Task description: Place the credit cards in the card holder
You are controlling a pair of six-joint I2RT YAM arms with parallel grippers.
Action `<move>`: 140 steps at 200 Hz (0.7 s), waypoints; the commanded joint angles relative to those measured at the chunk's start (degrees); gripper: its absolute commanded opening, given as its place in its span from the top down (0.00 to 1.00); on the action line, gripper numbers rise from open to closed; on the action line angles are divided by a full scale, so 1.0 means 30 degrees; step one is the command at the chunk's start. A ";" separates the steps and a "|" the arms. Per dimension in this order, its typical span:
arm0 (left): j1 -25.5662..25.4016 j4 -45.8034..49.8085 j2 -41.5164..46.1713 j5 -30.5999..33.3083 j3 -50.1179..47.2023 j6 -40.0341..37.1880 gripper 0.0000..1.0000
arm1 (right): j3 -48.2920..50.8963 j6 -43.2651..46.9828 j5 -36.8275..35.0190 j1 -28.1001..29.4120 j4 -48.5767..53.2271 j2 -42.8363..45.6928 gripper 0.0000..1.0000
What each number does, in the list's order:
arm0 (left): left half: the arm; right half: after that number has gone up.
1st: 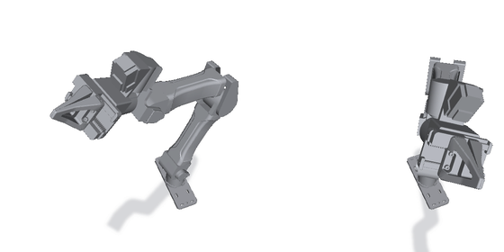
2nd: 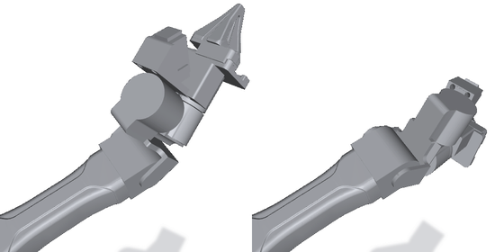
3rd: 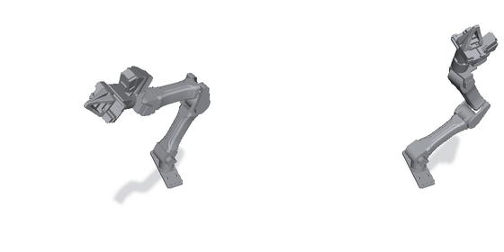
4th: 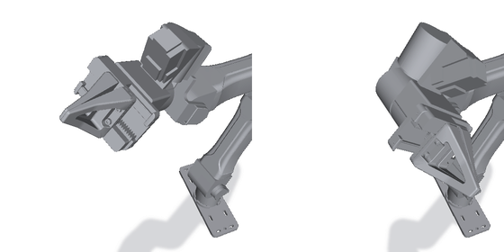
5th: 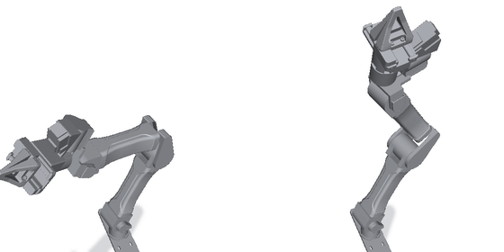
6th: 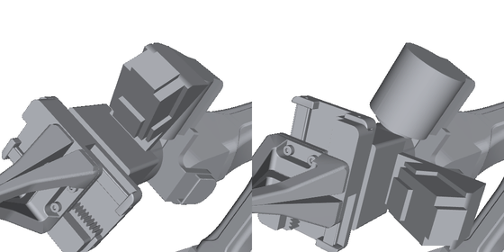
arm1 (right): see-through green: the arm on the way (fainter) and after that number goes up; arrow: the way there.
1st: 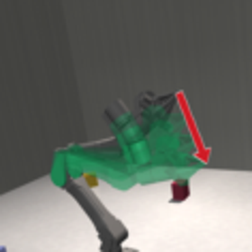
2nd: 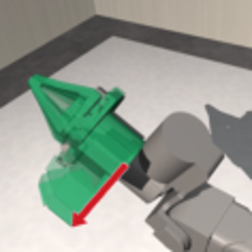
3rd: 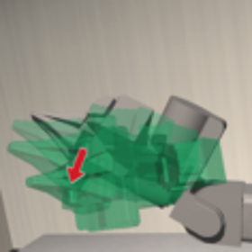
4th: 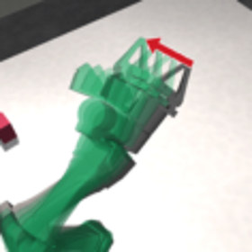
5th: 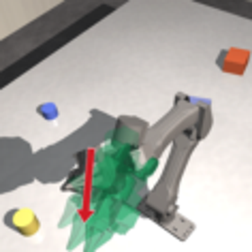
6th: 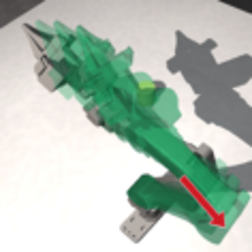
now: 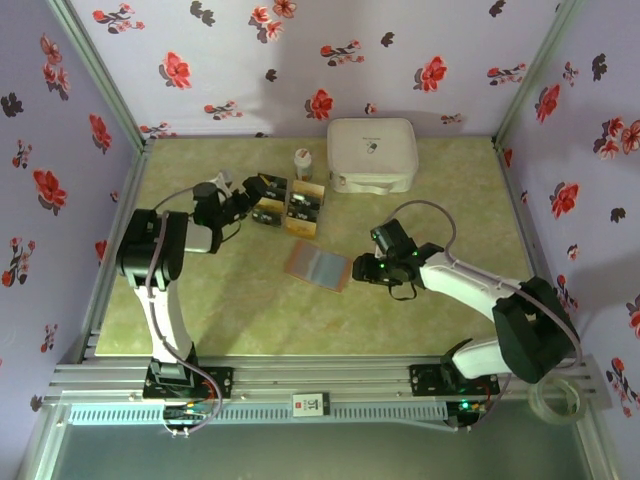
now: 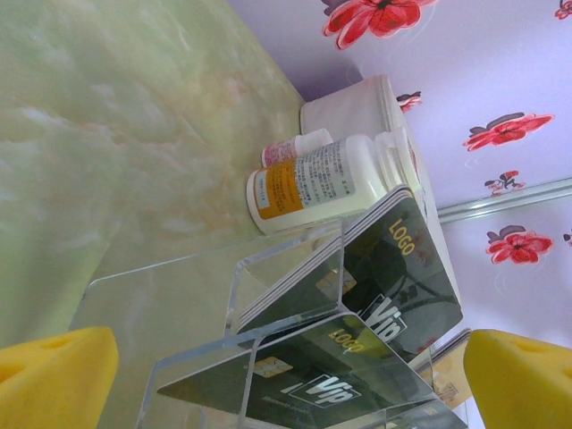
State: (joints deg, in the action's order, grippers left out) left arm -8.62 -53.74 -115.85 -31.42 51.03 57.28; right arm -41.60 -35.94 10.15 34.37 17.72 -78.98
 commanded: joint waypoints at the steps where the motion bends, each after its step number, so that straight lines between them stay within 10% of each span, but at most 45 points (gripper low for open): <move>1: -0.0475 -0.1278 0.0501 0.0345 -0.0475 0.0434 0.00 | 0.0252 -0.0558 0.0667 -0.0148 -0.1355 -0.0487 0.58; 88: -0.2138 -0.2997 0.0487 0.1327 -0.1396 0.1309 0.00 | -0.0436 0.0712 0.1137 -0.0148 -0.1666 -0.1351 1.00; 140: -0.3409 -0.4274 0.0888 0.2105 -0.2499 0.1943 0.00 | -0.1522 0.3020 0.2088 -0.0148 -0.1033 -0.1991 1.00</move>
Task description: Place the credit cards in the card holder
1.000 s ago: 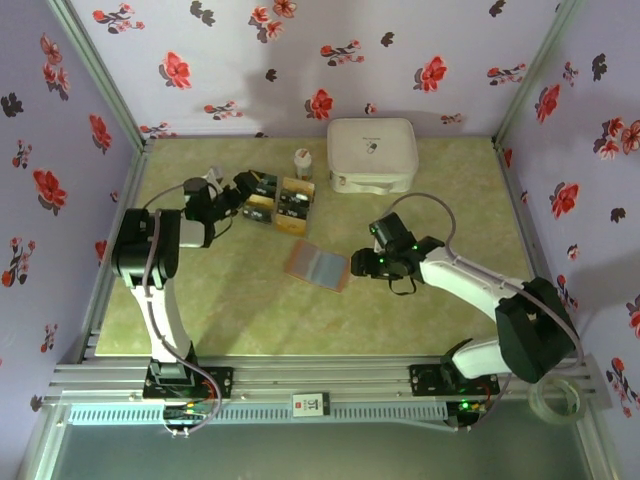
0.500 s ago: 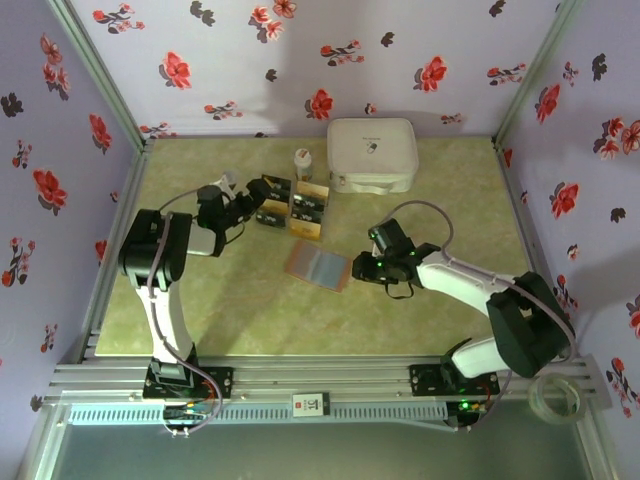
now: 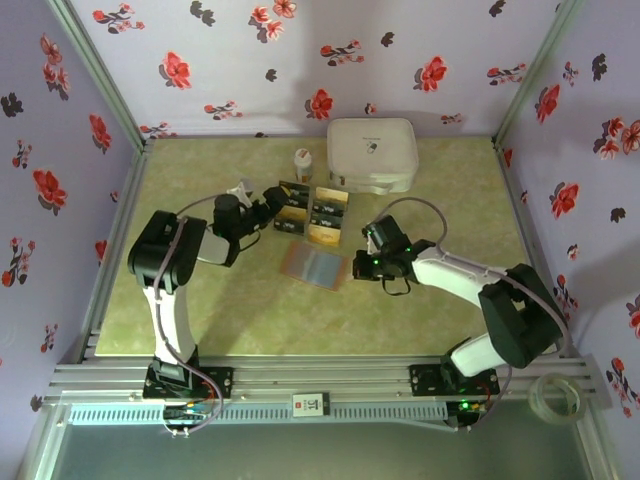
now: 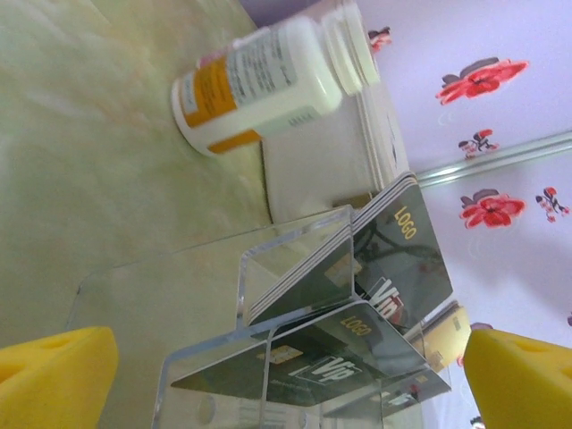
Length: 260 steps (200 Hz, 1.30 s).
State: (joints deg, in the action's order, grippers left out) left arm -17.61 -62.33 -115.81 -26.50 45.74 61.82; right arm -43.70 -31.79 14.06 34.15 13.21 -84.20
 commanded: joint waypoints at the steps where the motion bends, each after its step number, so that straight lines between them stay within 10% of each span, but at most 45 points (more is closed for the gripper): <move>1: -0.0408 -0.1407 0.0900 0.0490 -0.0754 0.0427 0.00 | -0.0833 0.1663 0.0816 -0.0075 0.0493 -0.0270 1.00; 143: 0.0305 0.6078 0.8132 0.3302 -0.3030 -0.1991 0.00 | -0.0905 0.5617 -0.0283 -0.0318 0.5371 0.2102 1.00; 172: 0.0059 1.0565 1.0443 0.3784 -0.2566 -0.3370 0.00 | -0.1485 0.5606 -0.0512 -0.0821 0.5529 0.1535 0.57; 260: -0.0521 2.2430 1.4822 0.6662 -0.1313 -0.5979 0.00 | -0.7181 0.4988 -0.3215 -0.0494 0.6203 0.0518 0.38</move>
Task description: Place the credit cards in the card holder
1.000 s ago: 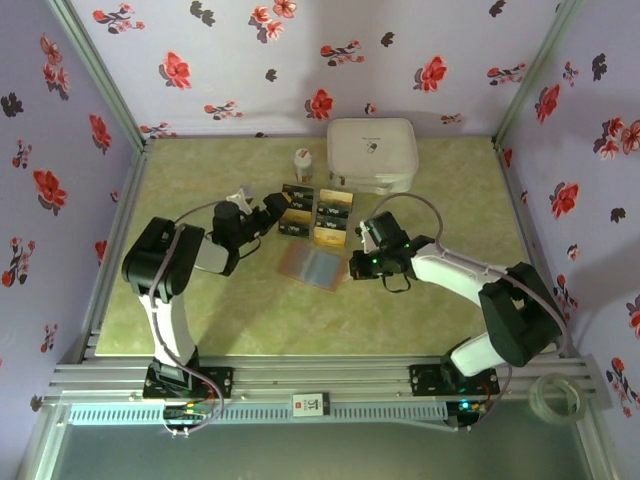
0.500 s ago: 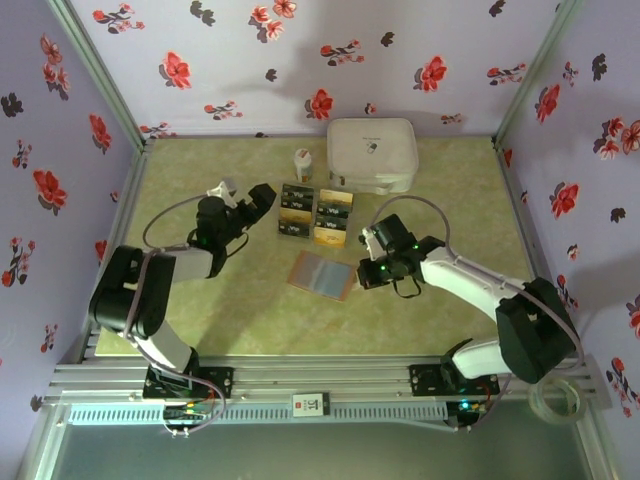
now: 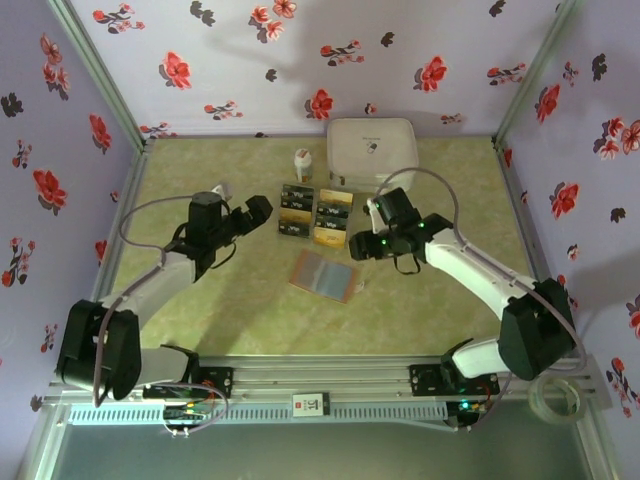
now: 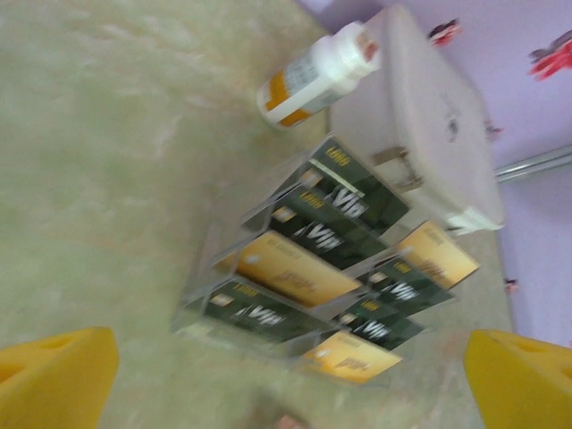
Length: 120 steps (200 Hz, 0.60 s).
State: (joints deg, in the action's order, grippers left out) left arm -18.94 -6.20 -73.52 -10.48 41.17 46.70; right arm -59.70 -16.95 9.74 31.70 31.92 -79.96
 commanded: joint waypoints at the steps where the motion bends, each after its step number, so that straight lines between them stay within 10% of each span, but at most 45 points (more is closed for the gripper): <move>1: -0.0075 0.3772 0.0764 0.1353 0.0187 -0.0942 0.00 | -0.1960 0.0091 -0.1718 0.0326 -0.0020 -0.0949 0.38; 120: 0.2430 0.5920 0.2434 0.1938 -0.1792 -0.0261 0.00 | -1.6302 0.6875 -0.2858 0.4234 0.7742 -1.3319 0.51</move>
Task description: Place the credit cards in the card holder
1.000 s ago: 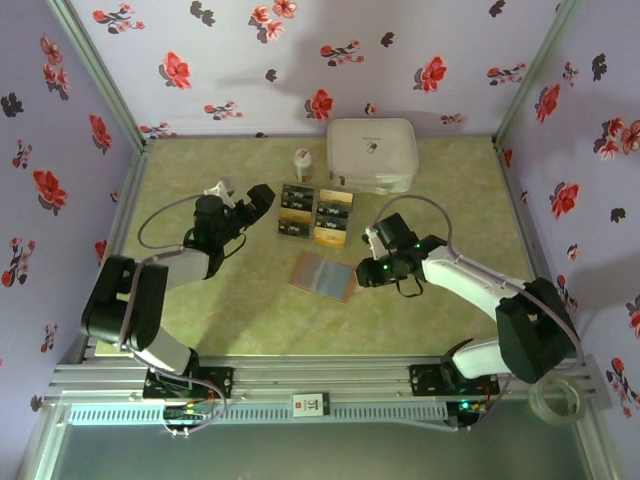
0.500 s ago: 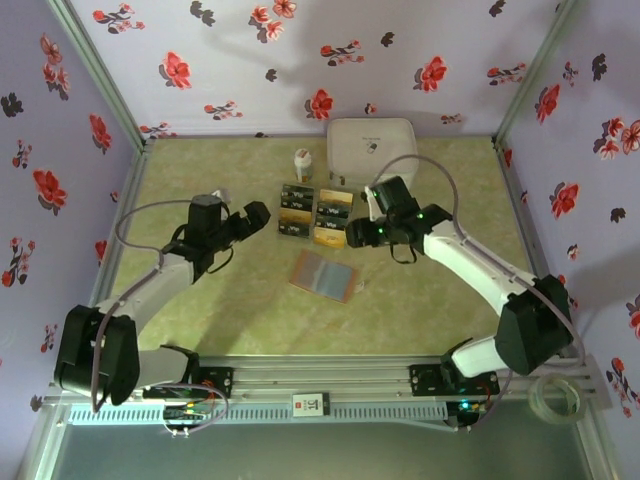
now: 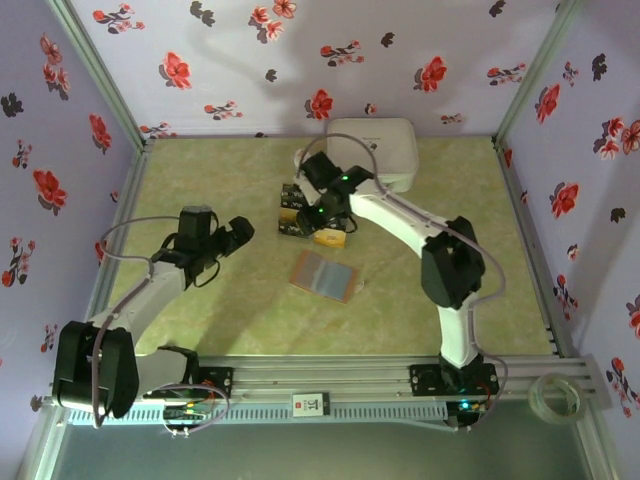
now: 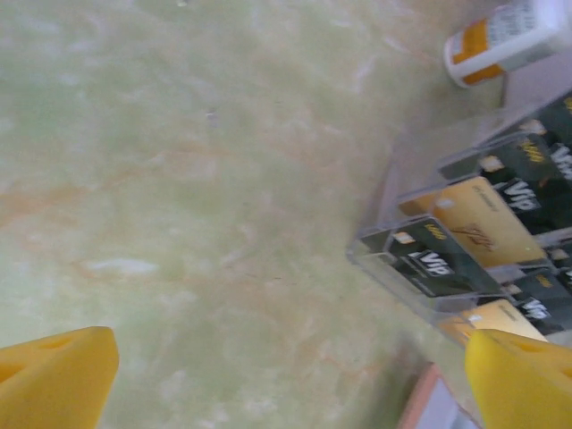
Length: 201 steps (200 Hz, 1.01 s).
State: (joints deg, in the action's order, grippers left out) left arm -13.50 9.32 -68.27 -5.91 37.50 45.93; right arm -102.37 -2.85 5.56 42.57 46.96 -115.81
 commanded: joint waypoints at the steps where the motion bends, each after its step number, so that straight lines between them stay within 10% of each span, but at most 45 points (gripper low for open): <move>1: 0.0638 0.0753 0.0691 0.0402 -0.0600 0.0003 0.00 | -0.2158 0.2223 -0.1514 0.0624 0.2781 -0.1482 0.51; 201: 0.1948 -0.0361 0.1085 -0.0871 -0.2243 0.0885 0.00 | -0.7847 0.3638 -0.2283 0.1185 0.3016 -0.7008 0.59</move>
State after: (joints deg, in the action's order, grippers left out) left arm -8.23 9.04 -66.11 -7.75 31.59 47.66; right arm -124.07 6.96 -1.58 45.76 56.29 -135.63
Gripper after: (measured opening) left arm 0.997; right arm 0.419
